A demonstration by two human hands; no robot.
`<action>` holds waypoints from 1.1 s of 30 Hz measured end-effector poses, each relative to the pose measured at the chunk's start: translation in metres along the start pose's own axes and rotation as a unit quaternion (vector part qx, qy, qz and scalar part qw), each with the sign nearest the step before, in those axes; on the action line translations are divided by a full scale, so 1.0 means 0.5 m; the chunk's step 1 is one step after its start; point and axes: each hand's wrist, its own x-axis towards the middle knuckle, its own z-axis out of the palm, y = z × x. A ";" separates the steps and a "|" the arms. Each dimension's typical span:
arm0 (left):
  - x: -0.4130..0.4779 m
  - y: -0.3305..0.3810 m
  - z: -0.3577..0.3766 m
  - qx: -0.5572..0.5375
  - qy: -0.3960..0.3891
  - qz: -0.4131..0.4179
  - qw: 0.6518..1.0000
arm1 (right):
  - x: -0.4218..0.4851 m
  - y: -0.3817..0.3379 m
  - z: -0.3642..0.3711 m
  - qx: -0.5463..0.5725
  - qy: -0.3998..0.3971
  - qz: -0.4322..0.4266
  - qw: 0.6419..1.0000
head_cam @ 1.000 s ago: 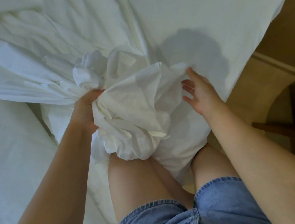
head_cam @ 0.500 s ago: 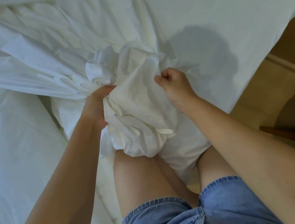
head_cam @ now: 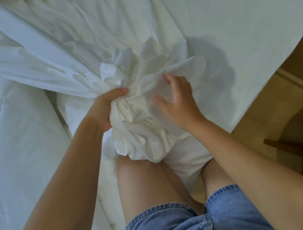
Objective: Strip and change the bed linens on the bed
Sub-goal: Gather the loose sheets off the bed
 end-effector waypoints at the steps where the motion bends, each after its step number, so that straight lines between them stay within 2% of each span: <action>1: -0.002 0.005 -0.008 0.011 -0.026 -0.001 1.000 | 0.005 -0.002 0.012 -0.017 -0.039 -0.001 0.999; 4: -0.005 0.018 -0.036 0.039 -0.113 -0.015 0.993 | 0.047 -0.025 0.030 -0.025 -0.077 0.008 0.997; 6: -0.001 0.020 -0.050 0.051 -0.139 -0.033 0.988 | 0.081 -0.048 0.039 -0.024 -0.104 0.000 0.994; 9: 0.001 0.026 -0.061 0.047 -0.170 -0.054 0.983 | 0.114 -0.072 0.051 -0.106 -0.142 -0.043 0.983; 10: 0.000 0.029 -0.064 0.038 -0.183 -0.060 0.981 | 0.120 -0.079 0.055 -0.102 -0.143 -0.057 0.983; 14: -0.004 0.062 -0.070 0.011 -0.261 -0.008 0.965 | 0.126 -0.146 0.083 0.042 -0.105 -0.078 0.991; 15: -0.007 0.077 -0.064 -0.008 -0.298 0.007 0.954 | 0.128 -0.169 0.090 0.080 -0.105 -0.081 0.988; 17: -0.018 0.094 -0.054 -0.076 -0.403 0.028 0.912 | 0.138 -0.205 0.100 0.109 -0.116 -0.095 0.983; 18: -0.020 0.097 -0.052 -0.076 -0.402 0.047 0.911 | 0.144 -0.216 0.102 0.110 -0.131 -0.103 0.980; 20: -0.015 0.085 -0.057 -0.032 -0.281 0.066 0.957 | 0.154 -0.229 0.100 0.100 -0.169 -0.122 0.973; 21: -0.014 0.074 -0.058 -0.014 -0.218 0.071 0.973 | 0.158 -0.233 0.101 0.096 -0.178 -0.132 0.970; 22: -0.013 0.064 -0.057 -0.005 -0.190 0.067 0.980 | 0.161 -0.236 0.105 0.101 -0.176 -0.133 0.970; 26: -0.002 0.022 -0.034 -0.057 -0.130 0.072 0.987 | 0.152 -0.248 0.127 0.180 -0.141 -0.075 0.971; 31: 0.002 -0.007 -0.024 -0.111 -0.067 0.103 0.986 | 0.141 -0.254 0.133 0.169 -0.165 -0.037 0.971; 33: -0.003 -0.009 -0.019 -0.111 -0.060 0.125 0.984 | 0.140 -0.250 0.122 0.204 -0.163 -0.007 0.965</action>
